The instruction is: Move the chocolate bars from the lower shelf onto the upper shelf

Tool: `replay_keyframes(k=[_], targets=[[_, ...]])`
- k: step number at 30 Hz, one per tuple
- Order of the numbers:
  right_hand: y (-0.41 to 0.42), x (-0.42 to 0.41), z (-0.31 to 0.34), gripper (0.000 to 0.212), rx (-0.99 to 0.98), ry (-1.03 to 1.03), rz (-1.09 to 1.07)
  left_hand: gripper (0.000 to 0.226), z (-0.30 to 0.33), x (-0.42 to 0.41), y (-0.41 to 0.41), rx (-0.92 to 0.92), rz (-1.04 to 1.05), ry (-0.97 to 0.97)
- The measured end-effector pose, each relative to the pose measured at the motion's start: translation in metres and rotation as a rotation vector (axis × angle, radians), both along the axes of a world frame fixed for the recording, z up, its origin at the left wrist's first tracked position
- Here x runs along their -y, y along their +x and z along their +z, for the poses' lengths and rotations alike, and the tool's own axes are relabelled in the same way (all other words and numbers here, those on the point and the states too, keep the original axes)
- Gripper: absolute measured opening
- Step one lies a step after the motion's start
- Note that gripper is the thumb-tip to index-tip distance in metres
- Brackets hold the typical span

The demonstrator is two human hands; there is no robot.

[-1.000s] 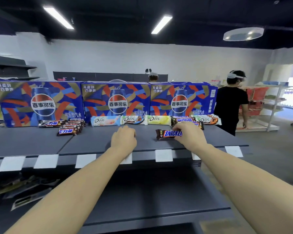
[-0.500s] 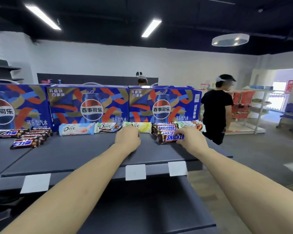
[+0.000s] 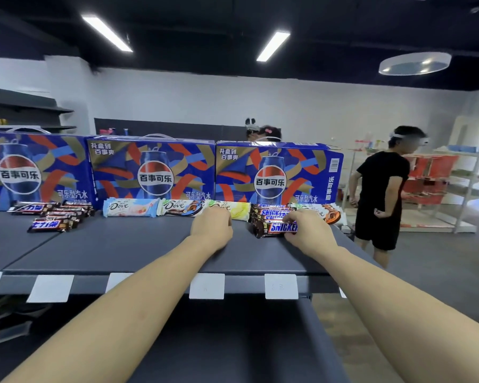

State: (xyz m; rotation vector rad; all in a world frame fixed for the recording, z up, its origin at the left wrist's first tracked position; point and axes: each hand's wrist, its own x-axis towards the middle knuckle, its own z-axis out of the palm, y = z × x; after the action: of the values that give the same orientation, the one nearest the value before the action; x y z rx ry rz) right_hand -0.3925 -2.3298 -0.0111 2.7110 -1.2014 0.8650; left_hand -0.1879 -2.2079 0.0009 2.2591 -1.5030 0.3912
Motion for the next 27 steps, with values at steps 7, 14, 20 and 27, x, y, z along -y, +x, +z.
replay_keyframes(k=[7, 14, 20, 27], targets=[[0.006, -0.015, -0.004, 0.039, 0.103, -0.015, 0.035, 0.021, -0.004, -0.029, -0.007, -0.016, 0.065, -0.015], [0.056, -0.082, -0.008, 0.028, 0.161, 0.014, 0.317, 0.024, -0.007, -0.080, -0.009, 0.014, 0.143, -0.099], [0.116, -0.147, -0.006, 0.028, 0.170, 0.058, 0.502, 0.028, -0.012, -0.157, 0.015, 0.071, 0.297, -0.127], [0.187, -0.230, -0.009, 0.031, 0.186, 0.107, 0.684, 0.038, -0.019, -0.276, 0.063, 0.036, 0.575, -0.066]])
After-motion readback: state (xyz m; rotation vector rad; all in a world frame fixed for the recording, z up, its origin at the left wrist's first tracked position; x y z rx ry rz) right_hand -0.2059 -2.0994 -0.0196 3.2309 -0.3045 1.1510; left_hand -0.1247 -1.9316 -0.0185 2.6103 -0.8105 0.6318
